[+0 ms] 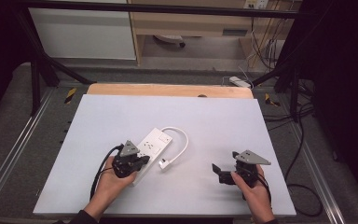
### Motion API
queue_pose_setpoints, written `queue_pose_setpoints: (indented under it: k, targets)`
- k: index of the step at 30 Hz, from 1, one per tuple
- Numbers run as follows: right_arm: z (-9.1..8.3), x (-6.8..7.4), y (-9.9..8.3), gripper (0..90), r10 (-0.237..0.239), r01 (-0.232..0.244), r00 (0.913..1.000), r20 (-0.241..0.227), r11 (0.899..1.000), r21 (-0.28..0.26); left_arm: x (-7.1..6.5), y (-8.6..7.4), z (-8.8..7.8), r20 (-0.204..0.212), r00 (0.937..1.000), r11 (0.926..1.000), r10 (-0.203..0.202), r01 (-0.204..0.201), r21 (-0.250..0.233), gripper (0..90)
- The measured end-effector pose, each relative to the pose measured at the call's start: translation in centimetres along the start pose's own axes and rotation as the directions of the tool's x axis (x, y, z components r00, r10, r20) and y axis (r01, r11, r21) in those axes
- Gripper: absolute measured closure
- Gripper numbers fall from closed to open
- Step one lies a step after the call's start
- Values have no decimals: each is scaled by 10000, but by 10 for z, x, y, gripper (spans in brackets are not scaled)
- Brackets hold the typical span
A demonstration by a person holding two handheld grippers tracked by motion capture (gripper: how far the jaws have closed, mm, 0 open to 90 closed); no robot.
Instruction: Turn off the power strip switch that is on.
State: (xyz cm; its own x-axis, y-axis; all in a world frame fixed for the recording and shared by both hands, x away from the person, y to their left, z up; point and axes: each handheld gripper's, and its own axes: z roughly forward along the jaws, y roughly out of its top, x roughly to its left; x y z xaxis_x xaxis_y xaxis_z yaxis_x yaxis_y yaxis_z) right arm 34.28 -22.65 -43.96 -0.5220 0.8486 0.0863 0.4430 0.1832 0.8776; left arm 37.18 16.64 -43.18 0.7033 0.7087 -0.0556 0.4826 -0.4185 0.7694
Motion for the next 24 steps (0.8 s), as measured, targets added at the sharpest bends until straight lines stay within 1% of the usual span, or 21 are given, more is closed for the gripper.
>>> queue_pose_setpoints:
  k: [3,13,17,20,24]
  targets:
    - [0,0,0,34,-7,7,10000,0,10000,-3,-1,0,0,-91,9999,10000,88,-87,15,900]
    - [1,1,0,34,-83,82,10000,34,9999,77,2,0,-1,33,9999,9999,-97,97,29,900]
    - [1,1,-1,34,-65,65,10000,29,9999,96,0,-1,0,-87,10000,9998,24,-22,175,900]
    - [1,1,-1,34,-72,72,10000,26,9999,76,1,-1,0,-75,10000,9997,-43,44,234,900]
    - [1,1,-1,34,-32,32,10000,39,10000,73,1,-1,1,-14,10000,9999,-69,70,123,900]
